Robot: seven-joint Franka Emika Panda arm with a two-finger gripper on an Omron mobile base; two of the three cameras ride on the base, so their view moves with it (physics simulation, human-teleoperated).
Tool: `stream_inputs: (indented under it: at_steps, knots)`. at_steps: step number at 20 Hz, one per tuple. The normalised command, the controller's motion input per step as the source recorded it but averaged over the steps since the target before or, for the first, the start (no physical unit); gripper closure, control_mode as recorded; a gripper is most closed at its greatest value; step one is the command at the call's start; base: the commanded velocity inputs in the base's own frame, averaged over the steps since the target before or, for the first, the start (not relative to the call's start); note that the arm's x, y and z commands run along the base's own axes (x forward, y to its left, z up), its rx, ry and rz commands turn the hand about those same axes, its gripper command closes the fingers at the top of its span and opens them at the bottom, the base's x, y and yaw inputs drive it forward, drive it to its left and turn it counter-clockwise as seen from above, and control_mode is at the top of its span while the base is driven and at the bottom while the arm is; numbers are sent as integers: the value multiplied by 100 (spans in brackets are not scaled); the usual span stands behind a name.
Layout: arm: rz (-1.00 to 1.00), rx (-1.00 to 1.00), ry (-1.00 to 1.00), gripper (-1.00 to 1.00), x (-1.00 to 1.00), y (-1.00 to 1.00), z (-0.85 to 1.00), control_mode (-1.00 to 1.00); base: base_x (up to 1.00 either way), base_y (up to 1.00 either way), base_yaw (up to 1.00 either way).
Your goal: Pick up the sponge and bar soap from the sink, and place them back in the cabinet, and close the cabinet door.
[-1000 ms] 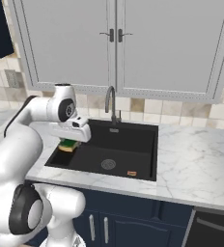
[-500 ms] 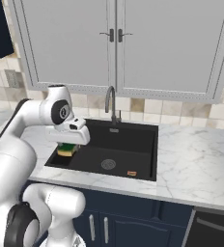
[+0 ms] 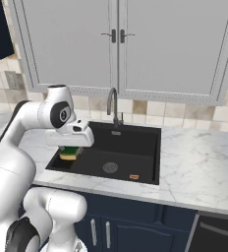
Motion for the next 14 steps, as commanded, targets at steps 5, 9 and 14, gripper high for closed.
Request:
stream_inputs:
  at_steps: [5,9,14]
  knots:
    - [10,0,0,100,-2,-3,12,-100,0,0,0]
    - [11,0,0,100,0,-2,6,-100,0,0,0]
    - [9,0,0,100,0,0,5,-100,0,0,0]
